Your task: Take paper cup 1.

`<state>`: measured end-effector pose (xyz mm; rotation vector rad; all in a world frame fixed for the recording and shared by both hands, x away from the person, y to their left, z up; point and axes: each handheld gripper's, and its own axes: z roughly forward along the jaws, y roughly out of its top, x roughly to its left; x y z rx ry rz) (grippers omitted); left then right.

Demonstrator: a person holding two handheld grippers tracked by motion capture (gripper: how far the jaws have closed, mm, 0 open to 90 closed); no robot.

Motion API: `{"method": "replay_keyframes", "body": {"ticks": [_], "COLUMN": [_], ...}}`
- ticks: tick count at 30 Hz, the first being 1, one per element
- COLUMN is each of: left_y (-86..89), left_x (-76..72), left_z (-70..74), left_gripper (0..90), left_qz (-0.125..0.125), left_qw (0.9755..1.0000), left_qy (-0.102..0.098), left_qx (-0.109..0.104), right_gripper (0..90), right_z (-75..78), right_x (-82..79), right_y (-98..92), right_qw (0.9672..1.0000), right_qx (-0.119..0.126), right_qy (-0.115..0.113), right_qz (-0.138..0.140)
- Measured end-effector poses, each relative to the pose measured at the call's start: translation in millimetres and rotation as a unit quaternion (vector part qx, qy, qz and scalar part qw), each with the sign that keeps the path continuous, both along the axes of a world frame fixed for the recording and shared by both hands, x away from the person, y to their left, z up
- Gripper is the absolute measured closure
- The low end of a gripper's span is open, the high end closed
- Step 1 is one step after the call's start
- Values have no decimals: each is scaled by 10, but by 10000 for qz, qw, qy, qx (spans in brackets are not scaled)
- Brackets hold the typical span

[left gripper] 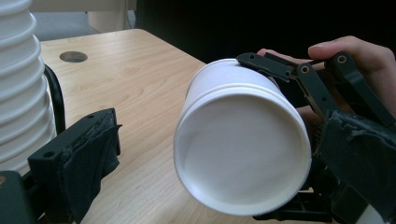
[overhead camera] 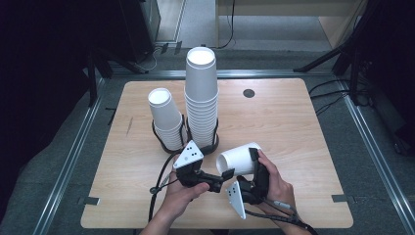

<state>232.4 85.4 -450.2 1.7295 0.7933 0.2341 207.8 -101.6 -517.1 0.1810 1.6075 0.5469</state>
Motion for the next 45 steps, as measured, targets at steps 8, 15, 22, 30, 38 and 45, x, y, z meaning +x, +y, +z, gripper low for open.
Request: {"method": "replay_keyframes", "body": {"ticks": [8, 15, 22, 30, 38, 45], "left_y": [-26, -57, -65, -73, -76, -76], "left_x": [14, 13, 21, 37, 39, 48], "left_z": [-21, -33, -45, -60, -66, -71], "left_gripper": [0, 2, 25, 69, 144, 151], "left_qz": [2, -89, -158, -249, -266, -311], "left_qw": [9999, 9996, 9991, 9981, 9977, 9973], "left_qy": [163, 255, 392, 562, 623, 657], "left_qx": [35, 37, -27, -27, -36, -64], "right_gripper": [146, 145, 144, 143, 141, 141], "right_z": [-5, 0, -9, -13, -8, -7], "right_x": [-27, -38, -62, -85, -101, -108], "right_y": [46, 68, 102, 139, 163, 169], "right_qw": [9999, 9998, 9996, 9994, 9988, 9986], "right_qx": [-106, -153, -212, -252, -379, -413], "right_qy": [-72, -98, -161, -221, -284, -312], "right_qz": [12, -5, 21, 50, 73, 57]}}
